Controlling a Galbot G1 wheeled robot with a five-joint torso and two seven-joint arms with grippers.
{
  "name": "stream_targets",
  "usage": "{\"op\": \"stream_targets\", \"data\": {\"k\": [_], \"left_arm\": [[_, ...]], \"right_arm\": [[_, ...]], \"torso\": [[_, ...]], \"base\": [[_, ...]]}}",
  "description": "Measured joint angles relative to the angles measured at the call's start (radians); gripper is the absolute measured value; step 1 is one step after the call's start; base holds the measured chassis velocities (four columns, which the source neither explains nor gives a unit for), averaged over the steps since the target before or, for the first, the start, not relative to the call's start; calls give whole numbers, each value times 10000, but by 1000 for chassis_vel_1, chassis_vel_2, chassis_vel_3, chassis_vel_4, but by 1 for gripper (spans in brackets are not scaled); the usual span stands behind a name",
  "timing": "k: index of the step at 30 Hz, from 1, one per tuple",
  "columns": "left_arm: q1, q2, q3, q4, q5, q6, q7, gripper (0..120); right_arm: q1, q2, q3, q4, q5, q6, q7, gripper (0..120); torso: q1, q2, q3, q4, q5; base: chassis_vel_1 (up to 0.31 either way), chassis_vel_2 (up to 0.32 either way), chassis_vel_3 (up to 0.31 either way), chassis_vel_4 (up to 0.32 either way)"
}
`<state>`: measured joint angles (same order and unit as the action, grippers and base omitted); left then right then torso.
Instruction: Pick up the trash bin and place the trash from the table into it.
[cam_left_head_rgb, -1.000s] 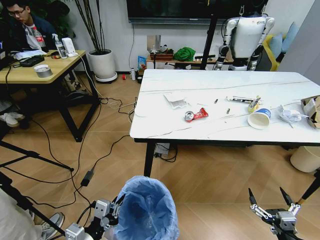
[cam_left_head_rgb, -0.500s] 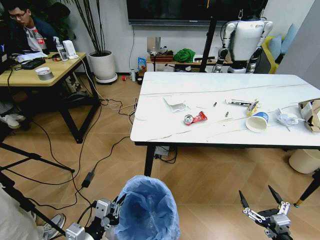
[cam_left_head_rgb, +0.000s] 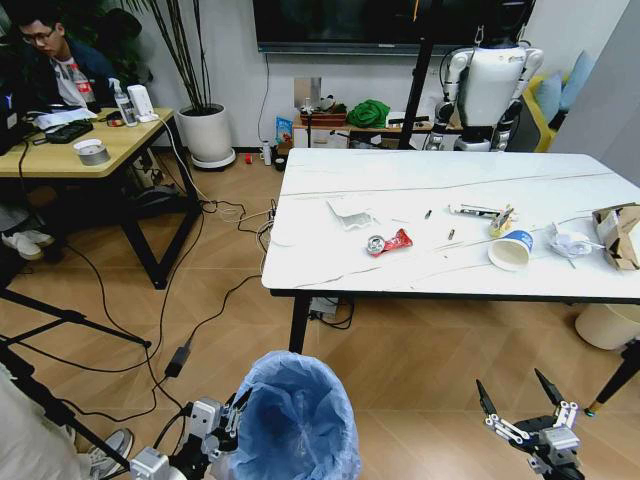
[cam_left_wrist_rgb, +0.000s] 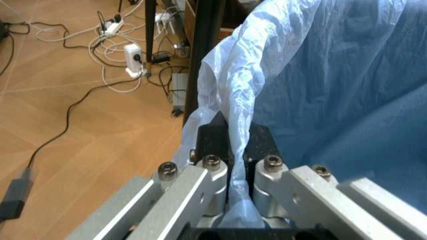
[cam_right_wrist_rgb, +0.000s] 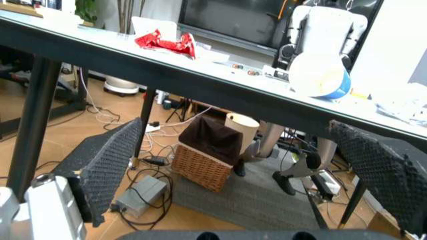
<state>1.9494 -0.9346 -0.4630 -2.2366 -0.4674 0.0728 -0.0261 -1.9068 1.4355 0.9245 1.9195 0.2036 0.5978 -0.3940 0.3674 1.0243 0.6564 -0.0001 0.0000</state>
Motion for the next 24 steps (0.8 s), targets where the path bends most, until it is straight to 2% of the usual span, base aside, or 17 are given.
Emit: {"op": "stream_targets", "data": {"k": [7, 17, 24], "left_arm": [[17, 13, -14, -42, 2, 0, -11, 0], [41, -25, -10, -43, -2, -6, -28, 0], [34, -89, -17, 4, -23, -30, -40, 0]], "right_arm": [[-33, 5, -1, 105, 15, -37, 5, 100], [-386, -16, -332, 956, 880, -1447, 1088, 100], [-377, -37, -419, 996, 1165, -1498, 1110, 100]], "torso": [[134, 313, 179, 0, 0], [375, 860, 485, 1, 0], [525, 1199, 676, 1, -1]], "base": [[0, 0, 0, 0], [0, 0, 0, 0], [0, 0, 0, 0]]}}
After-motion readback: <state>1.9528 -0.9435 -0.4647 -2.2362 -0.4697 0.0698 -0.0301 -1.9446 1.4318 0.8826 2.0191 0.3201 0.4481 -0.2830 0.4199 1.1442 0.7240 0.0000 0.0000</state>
